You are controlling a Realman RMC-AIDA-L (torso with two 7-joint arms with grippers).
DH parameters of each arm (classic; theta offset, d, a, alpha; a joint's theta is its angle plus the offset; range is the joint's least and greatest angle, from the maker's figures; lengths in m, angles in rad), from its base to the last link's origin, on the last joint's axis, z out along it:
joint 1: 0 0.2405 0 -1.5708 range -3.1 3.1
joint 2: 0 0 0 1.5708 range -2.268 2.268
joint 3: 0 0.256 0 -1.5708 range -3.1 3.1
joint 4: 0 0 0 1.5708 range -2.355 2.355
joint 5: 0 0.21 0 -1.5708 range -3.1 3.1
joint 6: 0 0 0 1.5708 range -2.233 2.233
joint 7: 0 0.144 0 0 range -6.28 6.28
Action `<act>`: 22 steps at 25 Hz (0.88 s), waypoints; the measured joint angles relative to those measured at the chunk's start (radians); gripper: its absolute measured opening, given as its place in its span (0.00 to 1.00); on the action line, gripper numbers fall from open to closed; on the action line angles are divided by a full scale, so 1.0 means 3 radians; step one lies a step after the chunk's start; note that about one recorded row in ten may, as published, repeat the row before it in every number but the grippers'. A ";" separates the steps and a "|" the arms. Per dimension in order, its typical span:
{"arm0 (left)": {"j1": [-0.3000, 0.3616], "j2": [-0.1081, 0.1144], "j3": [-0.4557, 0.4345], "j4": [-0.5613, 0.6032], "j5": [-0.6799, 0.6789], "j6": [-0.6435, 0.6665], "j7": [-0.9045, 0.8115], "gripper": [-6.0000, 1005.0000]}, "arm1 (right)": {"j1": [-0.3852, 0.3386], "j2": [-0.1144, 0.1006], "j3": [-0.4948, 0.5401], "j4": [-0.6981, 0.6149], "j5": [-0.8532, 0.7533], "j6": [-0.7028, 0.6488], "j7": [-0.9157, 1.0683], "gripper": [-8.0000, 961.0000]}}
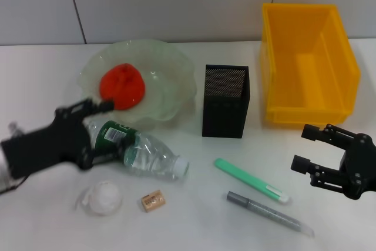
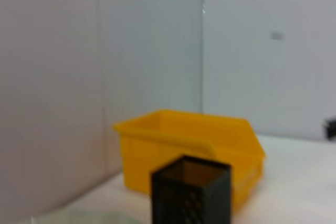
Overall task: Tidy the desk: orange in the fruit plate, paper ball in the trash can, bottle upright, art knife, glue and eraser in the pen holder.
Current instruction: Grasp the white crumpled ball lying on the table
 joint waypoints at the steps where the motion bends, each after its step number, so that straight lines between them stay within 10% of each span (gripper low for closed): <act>1: 0.0000 0.0000 0.0000 0.0000 0.0000 0.0000 0.0000 0.79 | 0.0000 0.0000 0.0000 0.0000 0.0000 0.0000 0.0000 0.79; 5: 0.0443 0.0029 0.0209 0.0384 0.0019 0.0060 -0.0067 0.81 | 0.0007 0.0010 -0.0013 0.0001 -0.0004 0.0025 -0.0001 0.79; 22: 0.0402 0.0007 0.0065 0.0253 0.0652 -0.0022 -0.0273 0.81 | 0.0000 0.0019 -0.0018 -0.0018 -0.0018 0.0035 -0.0014 0.79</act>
